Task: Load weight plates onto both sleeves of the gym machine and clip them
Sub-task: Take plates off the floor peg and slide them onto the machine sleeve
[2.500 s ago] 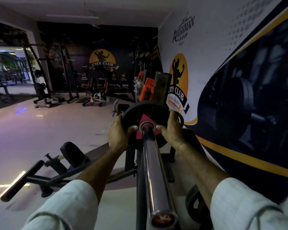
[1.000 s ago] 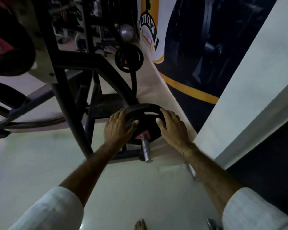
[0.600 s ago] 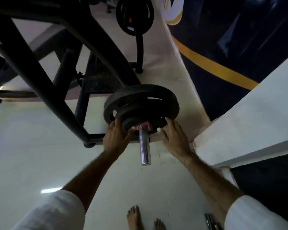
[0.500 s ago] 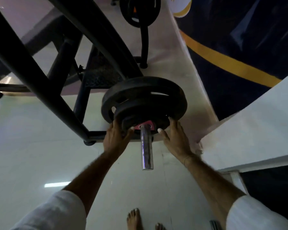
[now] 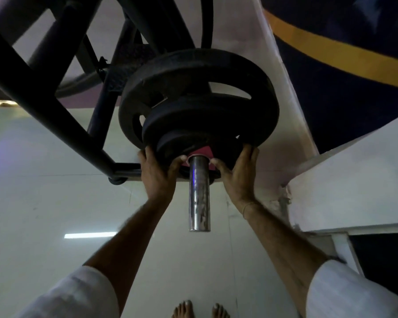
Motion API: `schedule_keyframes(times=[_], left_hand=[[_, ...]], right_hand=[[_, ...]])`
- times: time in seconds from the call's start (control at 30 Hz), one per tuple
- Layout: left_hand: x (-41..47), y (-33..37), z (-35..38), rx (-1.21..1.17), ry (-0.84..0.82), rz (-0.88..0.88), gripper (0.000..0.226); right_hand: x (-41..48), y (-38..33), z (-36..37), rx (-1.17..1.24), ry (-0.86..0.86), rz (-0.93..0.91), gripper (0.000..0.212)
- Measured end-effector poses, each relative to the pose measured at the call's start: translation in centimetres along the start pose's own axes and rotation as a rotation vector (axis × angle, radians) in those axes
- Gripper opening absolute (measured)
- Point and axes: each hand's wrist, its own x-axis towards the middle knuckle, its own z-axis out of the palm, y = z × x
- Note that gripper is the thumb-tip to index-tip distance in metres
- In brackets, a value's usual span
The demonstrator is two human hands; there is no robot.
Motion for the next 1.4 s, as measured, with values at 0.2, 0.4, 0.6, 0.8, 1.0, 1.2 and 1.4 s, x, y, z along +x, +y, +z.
schedule_keyframes(times=[0.2,0.4,0.6,0.8,1.0,1.2,1.4], left_hand=[[-2.6,-0.5,-2.6,-0.114,-0.123,0.052,0.060],[-9.6,-0.9,-6.2,-0.091,-0.140,0.038,0.058],[-17.7,-1.2,-11.3,-0.018,-0.248,0.002,0.047],[-25.2,1.2,-19.3,-0.025,-0.252,0.048,0.042],[-30.0,8.9,-32.5,-0.106,-0.164,0.186,0.046],[-30.9,15.3,-45.8,-0.134,0.000,0.311,0.055],[-29.1,16.8,-57.7,-0.235,0.131,0.446,0.062]], right_hand=[[-2.2,-0.6,-1.6,0.079,-0.080,0.027,0.074],[-9.7,-1.4,-4.1,0.038,-0.105,0.089,0.068],[-19.8,-4.0,-7.5,0.003,-0.118,0.189,0.064],[-28.5,-10.6,-11.6,0.009,-0.087,0.132,0.064],[-34.6,-24.1,-15.8,0.107,-0.031,-0.025,0.067],[-37.5,-37.6,-16.3,0.128,0.023,-0.236,0.073],[-39.5,-50.2,-12.9,0.212,0.062,-0.449,0.076]])
